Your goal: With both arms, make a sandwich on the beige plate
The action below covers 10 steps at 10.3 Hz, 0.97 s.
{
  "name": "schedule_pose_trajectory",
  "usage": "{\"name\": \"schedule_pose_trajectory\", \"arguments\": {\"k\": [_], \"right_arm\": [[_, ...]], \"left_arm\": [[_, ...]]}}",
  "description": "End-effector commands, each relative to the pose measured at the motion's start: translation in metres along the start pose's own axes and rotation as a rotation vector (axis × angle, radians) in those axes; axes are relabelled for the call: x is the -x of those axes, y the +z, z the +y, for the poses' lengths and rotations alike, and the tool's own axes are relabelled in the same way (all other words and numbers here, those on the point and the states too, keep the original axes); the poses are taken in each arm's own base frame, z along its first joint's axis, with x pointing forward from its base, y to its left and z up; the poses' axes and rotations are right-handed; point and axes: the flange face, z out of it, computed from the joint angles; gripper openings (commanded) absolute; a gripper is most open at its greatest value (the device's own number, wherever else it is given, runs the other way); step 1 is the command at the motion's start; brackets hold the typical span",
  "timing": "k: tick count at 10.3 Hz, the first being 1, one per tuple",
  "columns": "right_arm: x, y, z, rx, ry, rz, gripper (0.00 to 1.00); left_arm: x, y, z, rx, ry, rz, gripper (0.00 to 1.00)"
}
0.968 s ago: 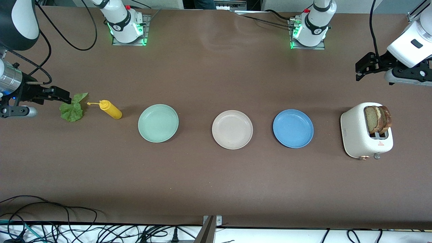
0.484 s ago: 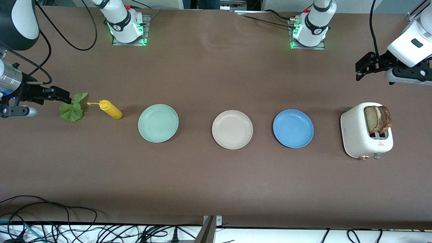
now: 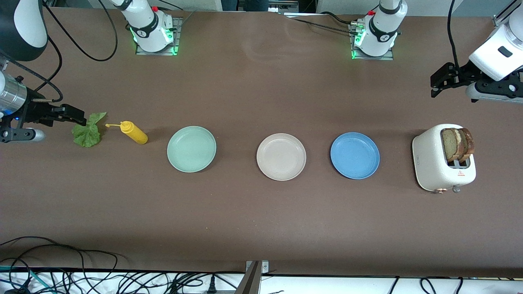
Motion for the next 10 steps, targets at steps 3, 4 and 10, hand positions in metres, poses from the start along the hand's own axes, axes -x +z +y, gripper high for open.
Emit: {"name": "schedule_pose_trajectory", "arguments": {"k": [3,4,10], "right_arm": [[0.0,-0.003,0.002,-0.013,-0.003,0.002,1.0],[0.0,-0.004,0.002,-0.012,-0.004,0.004,1.0],[0.001,-0.004,0.002,-0.013,-0.002,0.005,1.0]], "left_arm": [[0.003,-0.006,-0.001,-0.006,-0.004,-0.003,1.0],[0.003,-0.006,0.0,-0.006,-0.001,-0.003,1.0],[-0.008,0.023,-0.06,0.007,0.045,-0.044,1.0]]}}
